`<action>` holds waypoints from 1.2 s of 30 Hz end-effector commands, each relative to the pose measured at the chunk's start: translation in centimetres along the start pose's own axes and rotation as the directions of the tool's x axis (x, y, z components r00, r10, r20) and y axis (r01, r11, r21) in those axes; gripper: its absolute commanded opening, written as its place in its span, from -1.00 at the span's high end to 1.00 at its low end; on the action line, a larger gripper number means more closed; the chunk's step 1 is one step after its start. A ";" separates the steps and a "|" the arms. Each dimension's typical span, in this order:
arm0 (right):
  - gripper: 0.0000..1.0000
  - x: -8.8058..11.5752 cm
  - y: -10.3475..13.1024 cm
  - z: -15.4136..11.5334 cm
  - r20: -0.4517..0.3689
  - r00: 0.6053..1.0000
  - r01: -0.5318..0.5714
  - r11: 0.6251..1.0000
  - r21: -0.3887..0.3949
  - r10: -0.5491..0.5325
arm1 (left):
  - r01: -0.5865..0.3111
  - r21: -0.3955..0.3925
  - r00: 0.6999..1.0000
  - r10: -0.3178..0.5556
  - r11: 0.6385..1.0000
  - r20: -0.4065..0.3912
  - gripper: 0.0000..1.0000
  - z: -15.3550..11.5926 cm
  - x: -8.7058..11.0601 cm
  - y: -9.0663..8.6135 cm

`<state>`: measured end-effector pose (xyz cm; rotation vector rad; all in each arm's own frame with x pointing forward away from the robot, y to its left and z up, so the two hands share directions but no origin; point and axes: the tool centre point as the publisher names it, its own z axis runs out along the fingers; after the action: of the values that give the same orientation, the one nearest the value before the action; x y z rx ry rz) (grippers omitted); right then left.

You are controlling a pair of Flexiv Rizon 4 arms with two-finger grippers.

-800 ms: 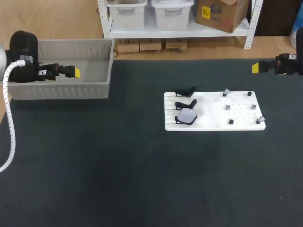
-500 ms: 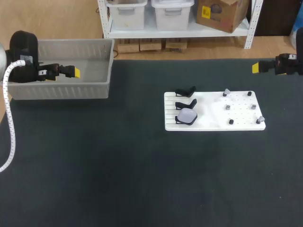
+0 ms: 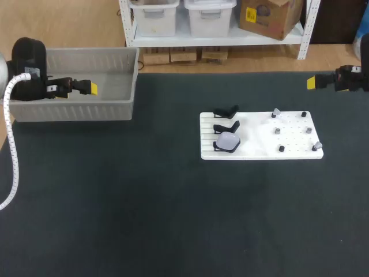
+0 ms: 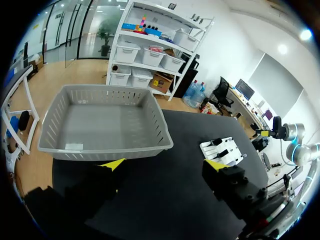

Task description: Pick up each earbud case from the left stands, insert the matching earbuds, close the lid, and place the case in the box.

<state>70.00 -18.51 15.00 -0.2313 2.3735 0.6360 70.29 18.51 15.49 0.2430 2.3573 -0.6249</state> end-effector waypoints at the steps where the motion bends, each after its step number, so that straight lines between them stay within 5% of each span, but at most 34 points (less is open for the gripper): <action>1: -1.00 0.0 0.0 0.0 0.000 1.000 0.000 1.000 0.000 0.000 | -0.012 0.035 0.999 0.011 0.999 0.038 -1.00 -0.4 -0.5 -0.2; 7: -1.00 0.0 0.0 0.0 0.000 1.000 0.000 1.000 0.000 0.000 | -0.089 0.127 0.995 0.082 0.988 0.058 -1.00 -1.1 -0.8 -1.2; 11: -1.00 0.0 0.0 0.0 0.000 1.000 0.000 1.000 0.000 0.000 | -0.233 0.250 0.972 0.220 0.940 0.081 -1.00 -1.6 -0.4 -2.7; 18: -1.00 0.0 0.0 0.0 0.000 1.000 0.000 1.000 0.000 0.000 | -0.522 0.416 0.847 0.510 0.744 0.151 -1.00 -1.6 1.0 -5.0; 27: -1.00 0.0 0.0 0.0 0.000 1.000 0.000 1.000 0.000 0.000 | -0.655 0.504 0.726 0.652 0.562 0.218 -1.00 -0.4 3.4 -7.8; 30: -1.00 0.0 0.0 0.0 0.000 1.000 0.000 1.000 0.000 0.000 | -0.664 0.508 0.714 0.667 0.548 0.214 -1.00 0.6 4.2 -8.7; 31: -1.00 0.0 0.0 0.0 0.000 1.000 0.000 1.000 0.000 0.000 | -0.652 0.493 0.727 0.660 0.575 0.191 -1.00 1.1 4.4 -8.8; 36: -1.00 0.0 0.0 0.0 0.000 1.000 0.000 1.000 0.000 0.000 | -0.652 0.493 0.727 0.660 0.575 0.191 -1.00 1.1 4.4 -8.8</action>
<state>70.00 -18.50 15.00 -0.2313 2.3735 0.6361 64.21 10.24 15.49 1.2945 1.8647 -0.7743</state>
